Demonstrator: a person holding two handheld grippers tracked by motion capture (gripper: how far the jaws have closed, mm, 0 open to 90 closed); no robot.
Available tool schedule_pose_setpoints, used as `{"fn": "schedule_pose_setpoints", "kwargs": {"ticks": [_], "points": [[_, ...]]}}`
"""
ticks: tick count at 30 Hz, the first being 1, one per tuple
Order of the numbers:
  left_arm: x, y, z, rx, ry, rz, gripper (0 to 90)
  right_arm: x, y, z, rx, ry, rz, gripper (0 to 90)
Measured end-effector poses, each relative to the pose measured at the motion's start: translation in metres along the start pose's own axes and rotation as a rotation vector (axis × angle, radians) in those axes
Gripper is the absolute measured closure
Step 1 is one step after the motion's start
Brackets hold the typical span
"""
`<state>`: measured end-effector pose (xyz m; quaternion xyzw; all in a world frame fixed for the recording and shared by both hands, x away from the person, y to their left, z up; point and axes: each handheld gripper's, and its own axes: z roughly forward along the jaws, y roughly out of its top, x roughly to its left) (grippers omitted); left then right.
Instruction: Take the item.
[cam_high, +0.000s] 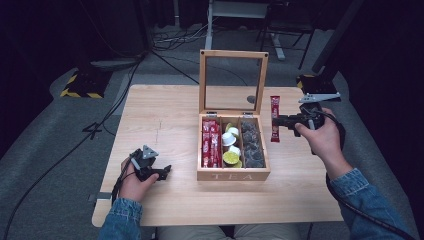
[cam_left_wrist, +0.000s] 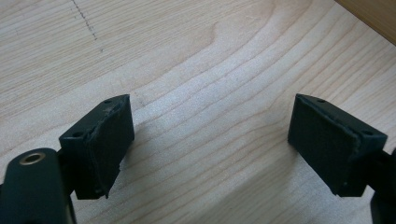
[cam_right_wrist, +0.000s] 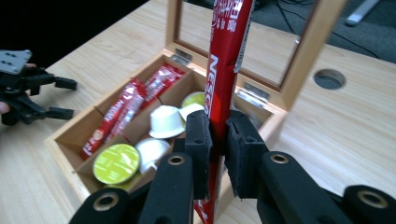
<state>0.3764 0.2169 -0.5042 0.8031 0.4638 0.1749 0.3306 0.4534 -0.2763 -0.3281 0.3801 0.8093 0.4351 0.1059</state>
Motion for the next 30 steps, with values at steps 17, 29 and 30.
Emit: {"fn": "schedule_pose_setpoints", "kwargs": {"ticks": [17,29,30], "points": [[0.000,0.000,0.000,-0.001,0.002,-0.001,14.9,-0.040,-0.036,-0.009,0.016,-0.088,0.099,80.0],[-0.001,0.000,0.000,0.004,0.008,-0.006,14.6,-0.060,-0.069,0.005,0.073,-0.113,0.172,80.0],[-0.001,0.000,0.000,0.004,0.008,-0.006,14.6,-0.061,-0.072,0.006,0.081,-0.113,0.176,80.0]]}}
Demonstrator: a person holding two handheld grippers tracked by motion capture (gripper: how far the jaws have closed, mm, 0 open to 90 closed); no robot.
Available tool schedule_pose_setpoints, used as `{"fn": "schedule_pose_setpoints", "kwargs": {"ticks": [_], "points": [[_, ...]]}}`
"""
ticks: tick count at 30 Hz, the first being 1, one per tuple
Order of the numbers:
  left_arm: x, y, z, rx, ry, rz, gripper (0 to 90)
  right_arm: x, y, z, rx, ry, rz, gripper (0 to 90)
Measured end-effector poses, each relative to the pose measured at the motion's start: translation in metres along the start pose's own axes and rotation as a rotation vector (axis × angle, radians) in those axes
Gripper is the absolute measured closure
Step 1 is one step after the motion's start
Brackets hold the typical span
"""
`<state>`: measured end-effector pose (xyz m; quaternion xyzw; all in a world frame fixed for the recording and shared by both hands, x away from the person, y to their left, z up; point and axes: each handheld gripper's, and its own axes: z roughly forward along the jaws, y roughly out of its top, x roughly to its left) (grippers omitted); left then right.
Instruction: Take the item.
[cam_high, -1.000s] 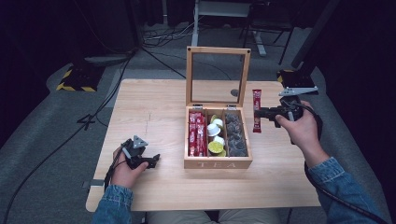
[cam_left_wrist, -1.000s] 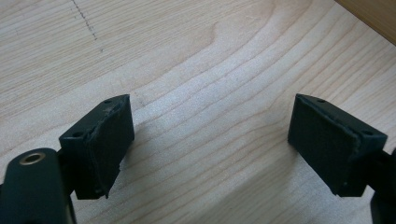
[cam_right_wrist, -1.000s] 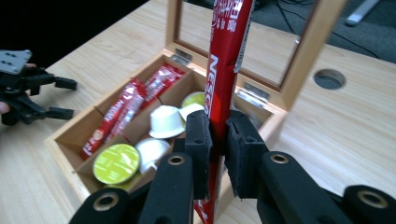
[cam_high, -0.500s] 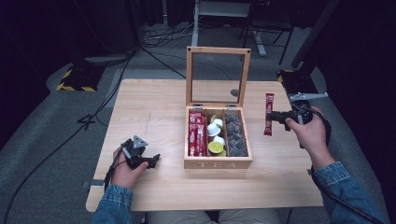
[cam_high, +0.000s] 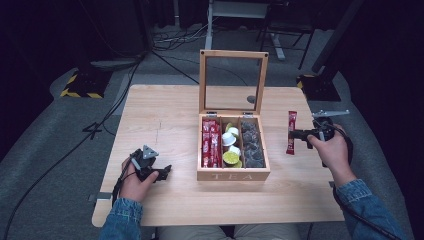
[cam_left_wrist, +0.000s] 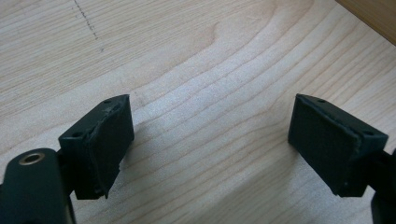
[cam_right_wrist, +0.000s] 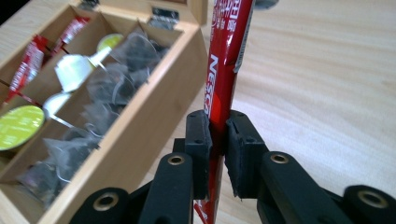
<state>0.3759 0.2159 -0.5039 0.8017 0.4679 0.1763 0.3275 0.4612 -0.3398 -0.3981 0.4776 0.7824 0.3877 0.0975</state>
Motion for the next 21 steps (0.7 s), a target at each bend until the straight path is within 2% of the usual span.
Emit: {"fn": "schedule_pose_setpoints", "kwargs": {"ticks": [5,10,15,16,21], "points": [[0.000,0.000,0.000,0.000,0.001,0.000,14.6,-0.006,-0.011,0.009,0.035,0.002,0.031,80.0],[0.000,0.000,0.000,0.002,0.000,0.003,14.4,-0.011,-0.020,0.017,0.057,0.018,0.082,80.0],[0.000,0.000,0.000,0.000,0.001,0.003,14.3,-0.014,-0.026,0.021,0.072,0.016,0.108,79.9],[0.000,0.000,0.000,0.001,0.001,0.003,14.3,-0.016,-0.029,0.023,0.082,0.017,0.130,79.9],[0.000,0.001,0.001,0.001,0.001,0.004,13.9,-0.019,-0.034,0.028,0.102,0.017,0.153,79.9]]}}
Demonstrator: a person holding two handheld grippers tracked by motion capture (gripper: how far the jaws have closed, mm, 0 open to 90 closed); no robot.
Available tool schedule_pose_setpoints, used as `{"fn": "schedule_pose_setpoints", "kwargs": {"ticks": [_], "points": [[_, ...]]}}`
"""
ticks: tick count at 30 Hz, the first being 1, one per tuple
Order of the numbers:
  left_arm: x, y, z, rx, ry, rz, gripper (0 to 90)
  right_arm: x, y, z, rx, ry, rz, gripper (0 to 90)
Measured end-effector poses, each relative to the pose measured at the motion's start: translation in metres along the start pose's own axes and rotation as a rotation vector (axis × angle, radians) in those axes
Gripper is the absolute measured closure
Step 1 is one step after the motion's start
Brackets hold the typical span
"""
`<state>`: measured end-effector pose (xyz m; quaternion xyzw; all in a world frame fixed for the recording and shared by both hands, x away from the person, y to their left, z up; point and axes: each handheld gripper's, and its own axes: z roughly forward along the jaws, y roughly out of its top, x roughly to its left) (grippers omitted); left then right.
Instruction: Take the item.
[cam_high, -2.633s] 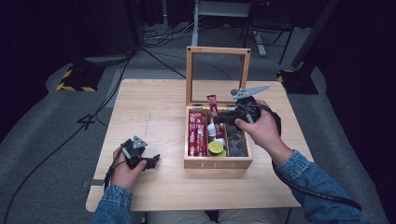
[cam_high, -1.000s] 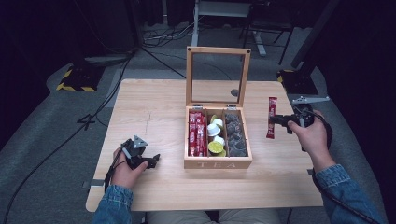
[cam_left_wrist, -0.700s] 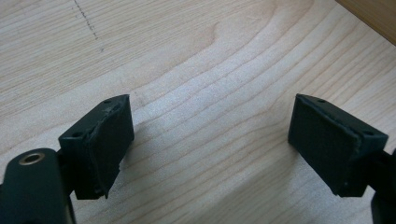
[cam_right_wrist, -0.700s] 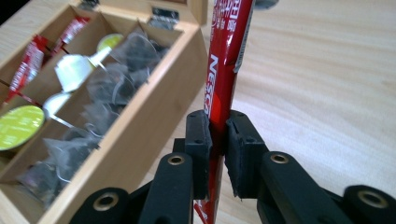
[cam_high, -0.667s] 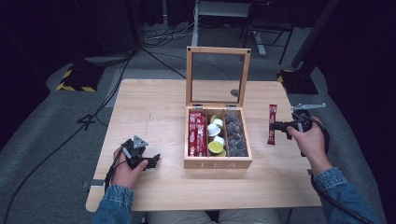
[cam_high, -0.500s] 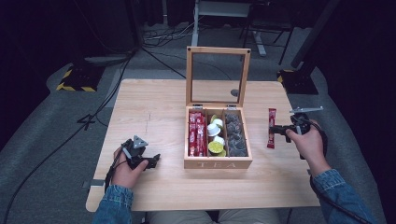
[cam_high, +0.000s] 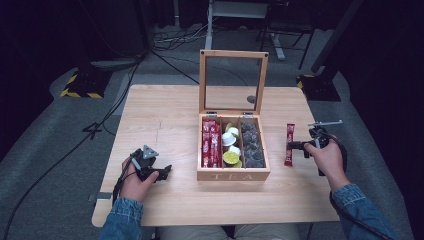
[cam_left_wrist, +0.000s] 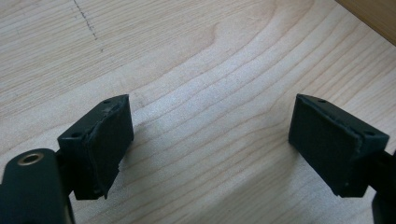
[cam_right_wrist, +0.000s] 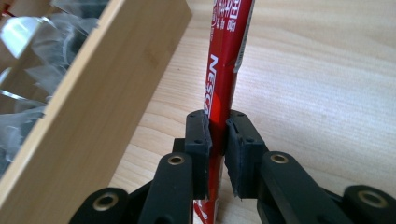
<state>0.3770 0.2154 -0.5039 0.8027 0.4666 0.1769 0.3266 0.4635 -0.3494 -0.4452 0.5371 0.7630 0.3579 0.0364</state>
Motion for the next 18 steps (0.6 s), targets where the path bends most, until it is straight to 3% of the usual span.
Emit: {"fn": "schedule_pose_setpoints", "kwargs": {"ticks": [3,10,13,18], "points": [[-0.0003,0.0006,0.0007,0.001,-0.001,-0.003,13.5,-0.0033,-0.0026,0.0033,0.004,0.014,0.030,79.9],[-0.0007,0.0019,0.0021,0.002,0.000,-0.004,12.7,-0.0054,-0.0065,0.0082,0.021,0.004,0.045,78.7],[-0.0003,0.0025,0.0025,0.003,-0.001,0.003,12.2,-0.0061,-0.0074,0.0088,0.018,-0.010,0.042,69.8],[-0.0008,0.0037,0.0039,0.003,-0.003,0.000,11.5,-0.0055,-0.0066,0.0057,0.005,-0.045,0.007,62.7]]}}
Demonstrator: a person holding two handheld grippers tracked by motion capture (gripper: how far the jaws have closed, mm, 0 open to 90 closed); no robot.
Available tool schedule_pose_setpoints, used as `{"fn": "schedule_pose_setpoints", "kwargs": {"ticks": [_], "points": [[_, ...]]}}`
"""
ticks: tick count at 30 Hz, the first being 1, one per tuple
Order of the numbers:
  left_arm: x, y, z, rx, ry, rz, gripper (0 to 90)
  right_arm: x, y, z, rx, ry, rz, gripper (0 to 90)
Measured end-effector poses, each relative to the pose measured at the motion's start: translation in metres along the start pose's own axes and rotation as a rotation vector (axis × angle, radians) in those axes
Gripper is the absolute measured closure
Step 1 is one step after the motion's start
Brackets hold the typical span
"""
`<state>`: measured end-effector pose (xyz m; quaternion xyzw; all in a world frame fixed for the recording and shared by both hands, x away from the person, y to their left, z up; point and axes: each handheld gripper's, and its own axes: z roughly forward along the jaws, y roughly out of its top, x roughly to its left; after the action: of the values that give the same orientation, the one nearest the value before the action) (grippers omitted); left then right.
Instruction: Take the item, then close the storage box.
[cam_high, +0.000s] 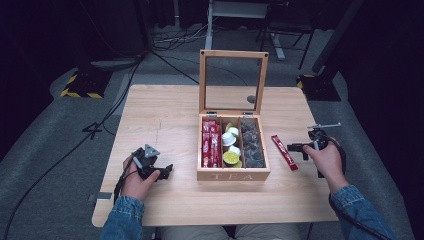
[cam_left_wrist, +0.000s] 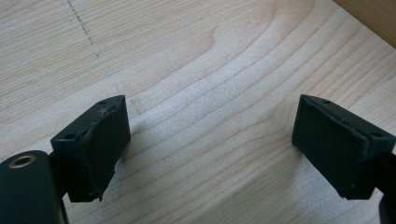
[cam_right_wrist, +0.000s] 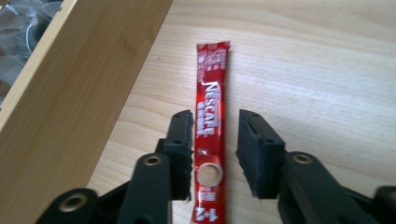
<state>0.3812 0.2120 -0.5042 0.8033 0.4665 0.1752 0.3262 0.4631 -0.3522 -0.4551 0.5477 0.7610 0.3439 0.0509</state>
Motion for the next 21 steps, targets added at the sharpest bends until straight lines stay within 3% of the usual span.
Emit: {"fn": "schedule_pose_setpoints", "kwargs": {"ticks": [10,21], "points": [[0.000,0.001,0.001,-0.001,-0.003,-0.001,11.0,0.014,0.016,-0.016,-0.129,-0.019,-0.102,41.2],[0.000,0.004,0.003,0.006,0.000,0.000,9.8,0.034,0.043,-0.040,-0.218,0.017,-0.166,38.7]]}}
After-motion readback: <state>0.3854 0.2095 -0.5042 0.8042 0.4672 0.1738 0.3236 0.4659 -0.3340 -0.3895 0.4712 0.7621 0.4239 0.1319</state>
